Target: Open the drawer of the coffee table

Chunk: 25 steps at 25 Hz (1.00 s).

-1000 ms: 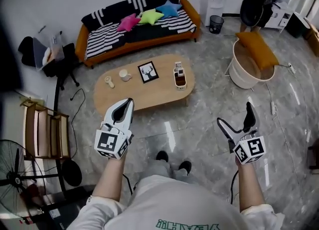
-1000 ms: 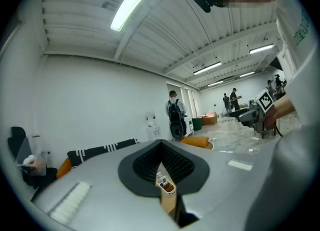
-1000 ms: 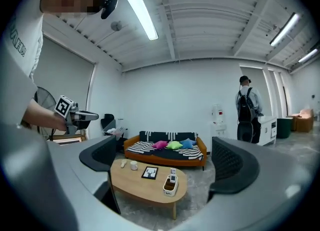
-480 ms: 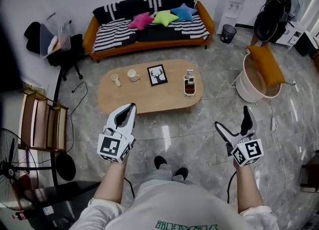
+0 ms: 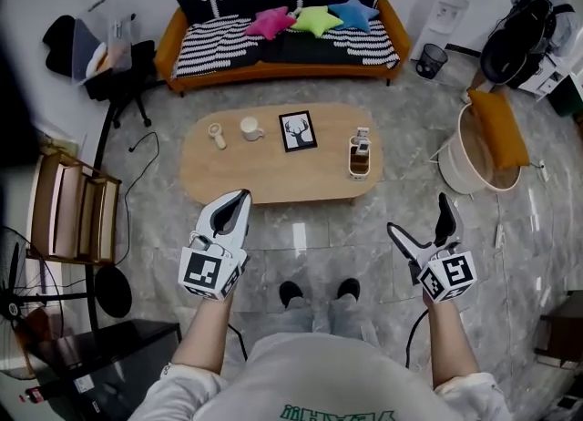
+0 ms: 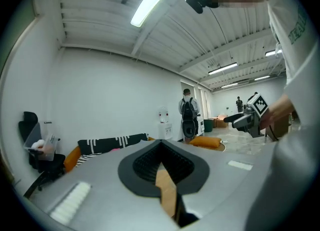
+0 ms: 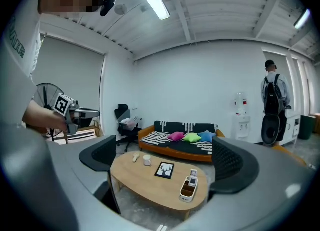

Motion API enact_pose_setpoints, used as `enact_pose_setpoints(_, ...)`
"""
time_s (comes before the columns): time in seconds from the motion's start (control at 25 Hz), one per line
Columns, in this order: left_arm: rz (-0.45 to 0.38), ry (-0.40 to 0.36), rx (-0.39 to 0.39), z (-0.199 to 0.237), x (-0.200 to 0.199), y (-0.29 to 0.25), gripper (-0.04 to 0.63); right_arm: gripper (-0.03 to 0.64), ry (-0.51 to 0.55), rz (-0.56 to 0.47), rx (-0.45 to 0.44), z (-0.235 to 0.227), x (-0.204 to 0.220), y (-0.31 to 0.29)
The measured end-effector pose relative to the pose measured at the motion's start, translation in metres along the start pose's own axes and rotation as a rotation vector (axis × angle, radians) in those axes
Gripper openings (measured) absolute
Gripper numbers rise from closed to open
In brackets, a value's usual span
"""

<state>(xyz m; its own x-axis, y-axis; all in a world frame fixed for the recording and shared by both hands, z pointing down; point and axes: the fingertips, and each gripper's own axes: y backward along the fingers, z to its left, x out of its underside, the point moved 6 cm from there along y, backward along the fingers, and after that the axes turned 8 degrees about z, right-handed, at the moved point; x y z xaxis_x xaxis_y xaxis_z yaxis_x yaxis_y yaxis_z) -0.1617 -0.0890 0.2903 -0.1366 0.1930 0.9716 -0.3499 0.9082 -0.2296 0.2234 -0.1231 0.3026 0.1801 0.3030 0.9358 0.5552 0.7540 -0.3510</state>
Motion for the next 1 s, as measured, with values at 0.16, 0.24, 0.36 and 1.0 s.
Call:
enact_pose_setpoints(0.16,0.011,0.018,-0.052,-0.001,-0.001,-0.008,-0.002,0.588,0.011,0.008,-0.073,-0.011,-0.001,-0.028)
enact_pose_setpoints(0.24,0.017,0.037,-0.081,-0.001,-0.001,-0.011,-0.002,0.588,0.029,0.017,-0.11,-0.013,-0.002,-0.039)
enact_pose_setpoints(0.36,0.021,0.046,-0.113,-0.005,-0.004,-0.016,-0.002,0.588,0.041,0.017,-0.148,-0.02,-0.003,-0.051)
enact_pose_setpoints(1.0,0.029,0.059,-0.163,-0.03,0.056,-0.075,-0.002,0.588,0.058,0.078,-0.249,-0.051,0.088,-0.104)
